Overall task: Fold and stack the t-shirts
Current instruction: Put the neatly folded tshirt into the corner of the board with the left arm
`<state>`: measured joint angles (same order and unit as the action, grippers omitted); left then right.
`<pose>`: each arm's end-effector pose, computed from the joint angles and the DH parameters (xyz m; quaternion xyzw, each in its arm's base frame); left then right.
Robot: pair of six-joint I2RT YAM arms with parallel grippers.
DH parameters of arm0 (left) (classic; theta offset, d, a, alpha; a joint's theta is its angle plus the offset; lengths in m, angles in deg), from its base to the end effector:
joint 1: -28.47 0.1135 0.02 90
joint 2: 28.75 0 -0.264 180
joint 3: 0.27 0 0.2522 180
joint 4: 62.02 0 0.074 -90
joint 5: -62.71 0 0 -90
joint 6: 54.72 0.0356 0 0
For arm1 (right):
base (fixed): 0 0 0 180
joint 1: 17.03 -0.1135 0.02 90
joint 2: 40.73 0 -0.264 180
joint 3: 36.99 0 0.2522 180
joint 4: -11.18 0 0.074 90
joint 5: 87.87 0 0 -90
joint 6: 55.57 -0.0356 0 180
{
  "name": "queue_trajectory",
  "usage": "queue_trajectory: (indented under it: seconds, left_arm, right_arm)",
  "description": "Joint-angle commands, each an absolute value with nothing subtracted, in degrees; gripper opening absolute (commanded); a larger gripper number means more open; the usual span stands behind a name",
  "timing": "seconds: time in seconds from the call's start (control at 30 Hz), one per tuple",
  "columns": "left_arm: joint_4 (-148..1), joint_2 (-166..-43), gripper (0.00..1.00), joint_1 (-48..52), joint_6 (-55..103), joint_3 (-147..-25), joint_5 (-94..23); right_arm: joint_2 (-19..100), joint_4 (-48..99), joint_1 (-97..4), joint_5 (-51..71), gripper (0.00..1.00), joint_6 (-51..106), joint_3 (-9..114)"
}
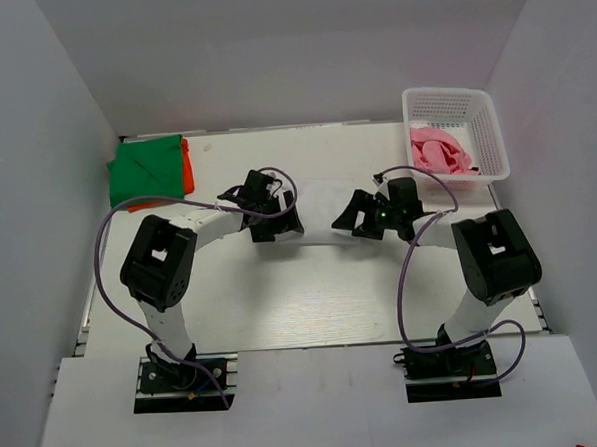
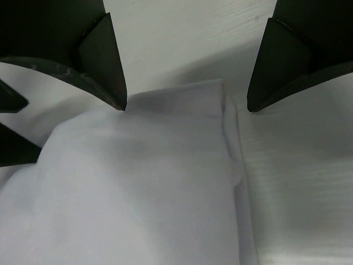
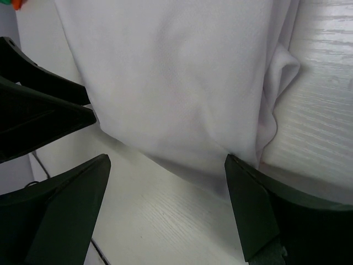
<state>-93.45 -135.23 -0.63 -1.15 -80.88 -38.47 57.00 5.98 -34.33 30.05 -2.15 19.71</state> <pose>0.3293 -0.1912 0.1650 -0.0337 0.9548 -0.2302 0.1850 0.3113 0.1144 0.1478 0.0364 0.8702 0.3917 0.2966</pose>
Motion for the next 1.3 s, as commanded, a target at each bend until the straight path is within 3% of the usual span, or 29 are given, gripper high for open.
queue_trajectory:
  seconds: [0.0,0.23,0.57,0.83,0.93,1.07,1.13,1.2,1.23,1.27]
  left_arm:
    - [-99.07,-129.84,1.0,-1.49,0.29,-82.15,-33.88]
    - [-97.49,-123.05,1.0,-0.97,0.91,-83.62,-28.26]
    - [-105.57,-140.44,1.0,-0.97,1.09,-97.08,-21.94]
    - [-109.0,-149.77,0.83,-2.02,1.35,-104.2,-19.12]
    - [-108.47,-151.61,0.73,-2.73,2.14,-104.21,-17.19]
    - [-114.09,-157.23,0.42,-3.78,1.53,-109.21,-13.41]
    - [-114.62,-159.44,0.38,-3.78,1.53,-109.83,-12.88]
    - [-113.49,-160.23,0.28,-3.78,3.45,-109.84,-12.88]
    - [-114.61,-160.93,0.19,-3.78,4.07,-112.01,-12.88]
    - [-115.84,-160.94,0.0,-3.78,4.6,-113.42,-10.26]
  right_arm:
    - [51.57,8.86,-34.35,27.97,0.9,2.94,20.1]
    - [36.72,13.95,-34.17,21.74,0.9,7.35,18.79]
    - [28.35,18.0,-33.99,16.28,0.9,9.37,16.67]
    - [30.02,19.23,-33.91,17.34,0.9,10.08,17.64]
    - [30.64,19.23,-33.91,16.99,0.9,9.99,17.64]
    - [31.07,19.49,-33.91,16.72,0.9,10.08,17.82]
    - [31.08,19.32,-33.82,16.37,0.9,10.25,17.82]
    - [31.43,19.41,-33.82,16.28,0.9,10.25,17.73]
    - [31.6,19.67,-33.82,16.02,0.9,10.26,17.73]
    - [31.69,19.58,-33.65,15.84,0.9,10.43,17.99]
